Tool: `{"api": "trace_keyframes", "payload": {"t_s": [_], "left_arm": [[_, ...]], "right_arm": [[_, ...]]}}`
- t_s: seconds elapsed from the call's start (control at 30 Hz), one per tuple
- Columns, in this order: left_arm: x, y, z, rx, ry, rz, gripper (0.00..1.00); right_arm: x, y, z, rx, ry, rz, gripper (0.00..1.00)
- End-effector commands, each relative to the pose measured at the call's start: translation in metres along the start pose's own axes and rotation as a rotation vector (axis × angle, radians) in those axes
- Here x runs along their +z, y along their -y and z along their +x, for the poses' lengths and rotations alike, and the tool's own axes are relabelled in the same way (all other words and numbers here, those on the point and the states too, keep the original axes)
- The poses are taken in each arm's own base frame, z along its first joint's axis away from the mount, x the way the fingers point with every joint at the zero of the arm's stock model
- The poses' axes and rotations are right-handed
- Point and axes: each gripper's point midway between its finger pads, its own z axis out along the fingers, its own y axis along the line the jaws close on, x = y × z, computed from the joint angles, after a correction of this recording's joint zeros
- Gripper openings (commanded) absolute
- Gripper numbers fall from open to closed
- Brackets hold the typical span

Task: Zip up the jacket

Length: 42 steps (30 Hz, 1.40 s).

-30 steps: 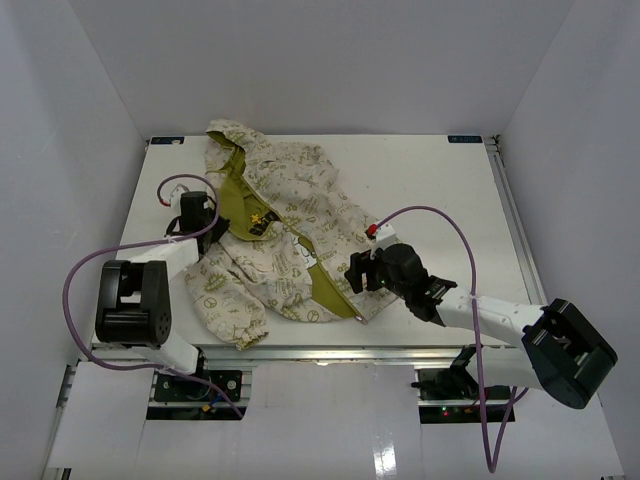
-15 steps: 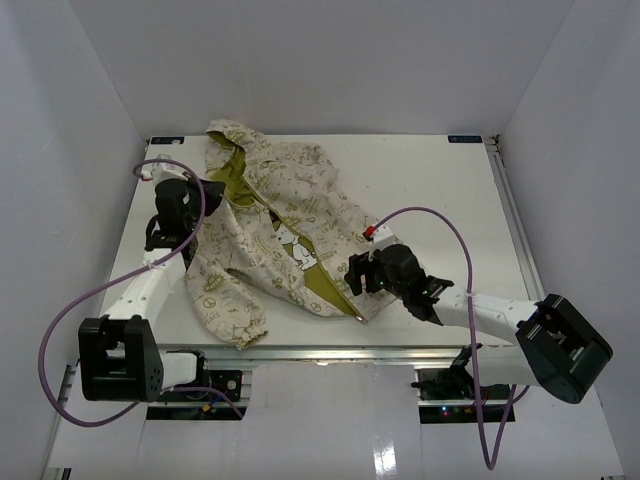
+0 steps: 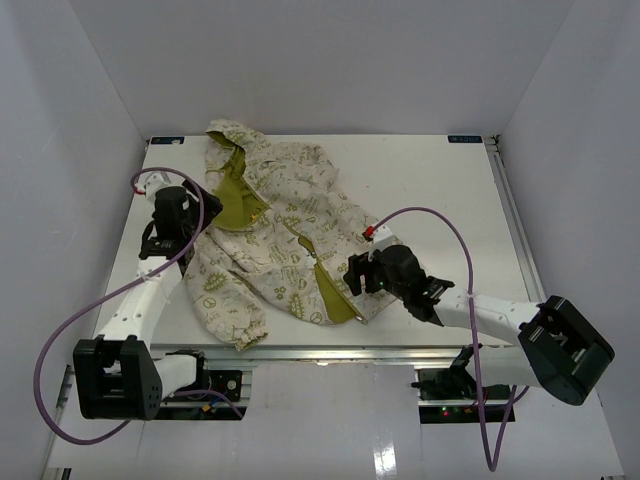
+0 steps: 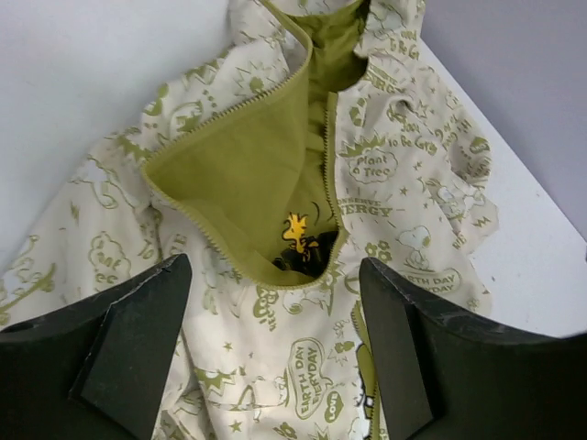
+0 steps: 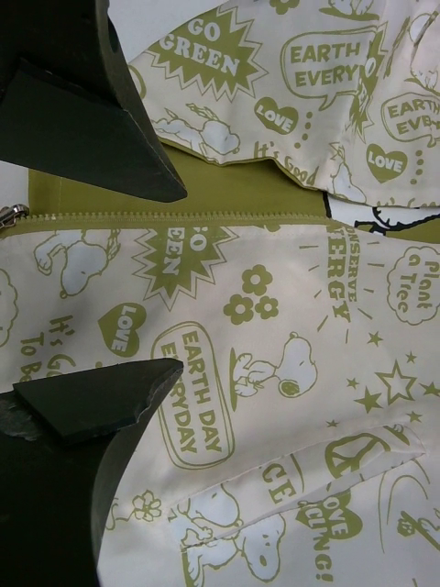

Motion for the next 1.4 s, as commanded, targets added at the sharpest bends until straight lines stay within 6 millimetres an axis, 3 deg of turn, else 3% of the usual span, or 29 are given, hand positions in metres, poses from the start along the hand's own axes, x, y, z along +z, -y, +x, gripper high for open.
{"api": "trace_keyframes", "payload": {"t_s": [0.0,0.1,0.17,0.2,0.27,0.3,0.33,0.4,0.63,0.87,1.0,1.1,1.13,1.23,1.37], "left_arm": [[-0.018,0.059,0.012,0.152,-0.041,0.142,0.83],[-0.021,0.107,0.062,0.324,-0.133,0.237,0.82],[-0.009,0.119,0.096,0.392,-0.209,0.236,0.81],[-0.004,0.124,0.103,0.401,-0.227,0.231,0.79],[0.021,0.111,0.126,0.44,-0.279,0.155,0.74],[0.028,0.116,0.124,0.439,-0.28,0.141,0.73],[0.043,0.097,0.145,0.475,-0.342,0.056,0.72],[0.053,0.104,0.149,0.461,-0.35,0.03,0.71],[0.07,0.083,0.172,0.51,-0.357,-0.062,0.67],[0.081,0.064,0.191,0.531,-0.385,-0.122,0.48],[0.081,0.061,0.194,0.547,-0.397,-0.122,0.44],[0.079,0.058,0.194,0.552,-0.398,-0.124,0.36],[0.079,0.058,0.194,0.553,-0.396,-0.122,0.21],[0.073,0.059,0.191,0.56,-0.399,-0.102,0.0],[0.038,0.082,0.185,0.53,-0.426,0.078,0.0]], "right_arm": [[-0.002,-0.007,-0.019,-0.006,0.064,-0.018,0.76],[-0.001,-0.006,-0.019,-0.003,0.062,-0.017,0.76],[-0.001,-0.007,-0.018,-0.002,0.061,-0.019,0.76],[-0.002,-0.008,-0.018,-0.003,0.06,-0.021,0.76],[-0.003,-0.006,-0.017,-0.003,0.062,-0.015,0.76],[-0.005,-0.005,-0.018,-0.003,0.067,-0.01,0.76],[-0.005,-0.005,-0.018,-0.005,0.07,-0.006,0.76],[-0.007,-0.003,-0.019,-0.005,0.079,0.004,0.76],[-0.005,0.001,-0.016,-0.01,0.074,0.02,0.76],[-0.006,0.003,-0.015,-0.012,0.076,0.03,0.76],[-0.008,0.002,-0.017,-0.009,0.085,0.026,0.76],[-0.009,0.001,-0.019,-0.008,0.088,0.02,0.76],[-0.009,0.001,-0.019,-0.007,0.091,0.019,0.76],[-0.009,0.0,-0.02,-0.006,0.088,0.02,0.76],[-0.005,-0.002,-0.018,-0.007,0.075,0.009,0.76]]}}
